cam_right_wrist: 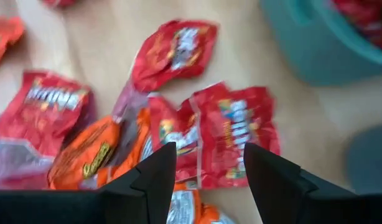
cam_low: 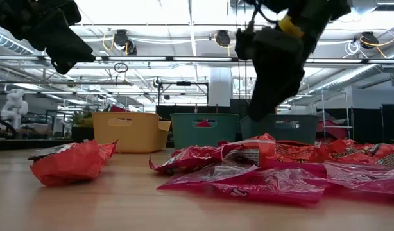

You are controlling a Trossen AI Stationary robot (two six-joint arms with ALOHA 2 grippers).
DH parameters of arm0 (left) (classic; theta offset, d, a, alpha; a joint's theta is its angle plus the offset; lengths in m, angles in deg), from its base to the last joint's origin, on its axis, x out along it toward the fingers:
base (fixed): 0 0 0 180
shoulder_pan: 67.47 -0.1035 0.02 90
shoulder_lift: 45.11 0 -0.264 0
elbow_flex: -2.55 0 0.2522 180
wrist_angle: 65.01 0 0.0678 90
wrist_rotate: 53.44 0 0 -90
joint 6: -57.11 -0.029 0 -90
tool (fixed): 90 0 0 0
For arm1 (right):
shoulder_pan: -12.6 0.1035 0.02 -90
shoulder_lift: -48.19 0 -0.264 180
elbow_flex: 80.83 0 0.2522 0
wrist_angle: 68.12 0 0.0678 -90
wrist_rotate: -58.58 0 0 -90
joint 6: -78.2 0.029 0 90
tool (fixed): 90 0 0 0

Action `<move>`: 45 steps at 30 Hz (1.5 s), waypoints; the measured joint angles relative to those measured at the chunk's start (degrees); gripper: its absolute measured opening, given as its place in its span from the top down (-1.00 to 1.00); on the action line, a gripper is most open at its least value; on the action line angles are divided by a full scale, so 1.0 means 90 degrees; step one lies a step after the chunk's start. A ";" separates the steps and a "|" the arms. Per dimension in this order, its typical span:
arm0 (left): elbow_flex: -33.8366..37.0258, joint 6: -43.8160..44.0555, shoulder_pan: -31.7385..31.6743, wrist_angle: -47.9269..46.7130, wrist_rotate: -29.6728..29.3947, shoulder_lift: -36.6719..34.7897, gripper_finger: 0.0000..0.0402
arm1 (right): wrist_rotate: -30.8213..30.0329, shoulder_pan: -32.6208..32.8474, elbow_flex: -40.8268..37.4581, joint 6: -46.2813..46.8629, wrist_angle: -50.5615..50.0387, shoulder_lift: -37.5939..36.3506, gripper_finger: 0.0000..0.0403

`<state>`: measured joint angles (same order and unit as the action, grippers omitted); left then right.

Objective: Sort candy
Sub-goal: Put the red candy into the top center green bin

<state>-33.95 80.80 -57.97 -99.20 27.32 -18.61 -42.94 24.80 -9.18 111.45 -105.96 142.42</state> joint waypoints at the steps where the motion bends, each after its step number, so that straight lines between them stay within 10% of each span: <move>1: 0.0000 0.0000 0.0000 -0.0001 0.0000 0.0002 0.48 | 0.0160 -0.0040 -0.0104 -0.0105 0.0127 0.0001 0.10; 24: 0.0000 0.0002 0.0000 0.0047 0.0001 0.0024 0.48 | 0.0182 -0.0385 -0.1126 -0.0853 0.1854 0.0729 0.11; 34: 0.0000 0.0005 0.0000 0.0045 0.0002 0.0023 0.48 | 0.0370 -0.0387 -0.0728 -0.1076 0.0994 0.0548 0.92; 45: 0.0000 0.0007 0.0000 0.0044 0.0002 0.0024 0.48 | 0.0320 -0.0385 0.1001 -0.1493 -0.1273 0.0328 0.98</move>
<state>-33.95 80.86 -57.97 -98.80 27.34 -18.39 -40.07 21.33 -0.18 98.01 -117.42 145.37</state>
